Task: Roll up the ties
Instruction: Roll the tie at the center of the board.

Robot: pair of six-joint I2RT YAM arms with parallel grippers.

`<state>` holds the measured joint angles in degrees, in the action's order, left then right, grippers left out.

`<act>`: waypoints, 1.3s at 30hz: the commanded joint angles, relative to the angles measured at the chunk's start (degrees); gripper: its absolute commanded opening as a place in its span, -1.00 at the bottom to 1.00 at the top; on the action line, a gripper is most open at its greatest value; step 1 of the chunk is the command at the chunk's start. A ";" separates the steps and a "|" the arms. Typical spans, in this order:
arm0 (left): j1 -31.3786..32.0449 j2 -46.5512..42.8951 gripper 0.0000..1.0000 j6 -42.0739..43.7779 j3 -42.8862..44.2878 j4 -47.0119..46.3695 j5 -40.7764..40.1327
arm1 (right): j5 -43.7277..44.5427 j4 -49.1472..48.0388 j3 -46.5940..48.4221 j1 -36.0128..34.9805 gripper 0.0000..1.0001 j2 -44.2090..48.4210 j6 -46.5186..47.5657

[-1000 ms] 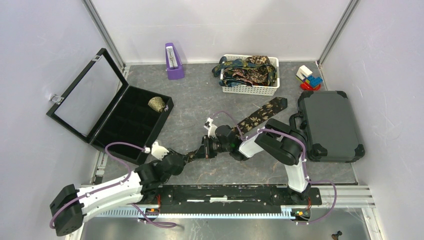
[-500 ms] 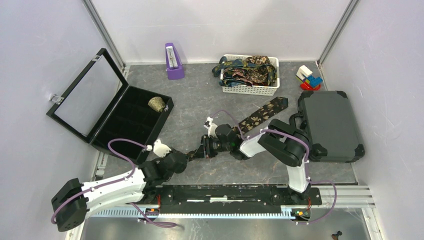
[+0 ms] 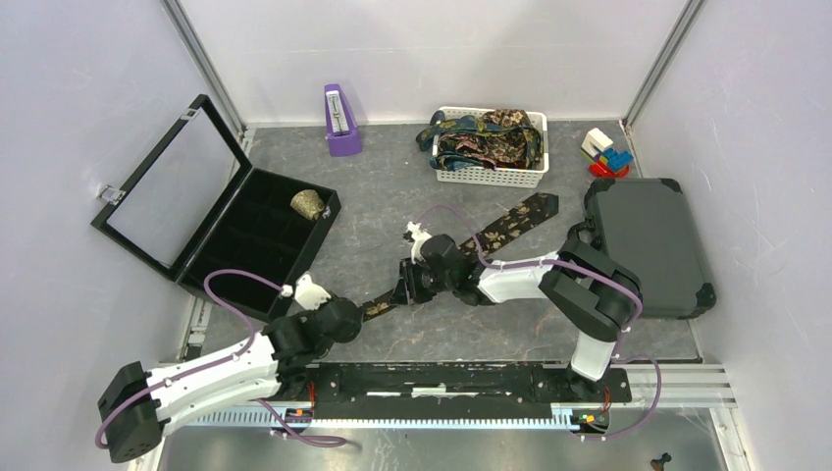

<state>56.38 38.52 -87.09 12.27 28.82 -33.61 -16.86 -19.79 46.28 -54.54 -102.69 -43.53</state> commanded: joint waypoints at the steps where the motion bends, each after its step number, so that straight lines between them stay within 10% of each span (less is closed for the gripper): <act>1: 0.13 -1.20 -0.95 3.68 1.29 5.79 0.11 | 2.16 2.16 5.62 -1.88 -0.43 0.52 2.15; 39: 0.12 -5.13 -0.95 5.21 6.43 14.58 -1.90 | 7.10 7.40 15.93 -7.75 -0.74 -6.64 3.37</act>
<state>56.38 32.97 -83.94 16.25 42.83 -32.93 -11.22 -12.69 60.20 -61.47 -111.48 -41.25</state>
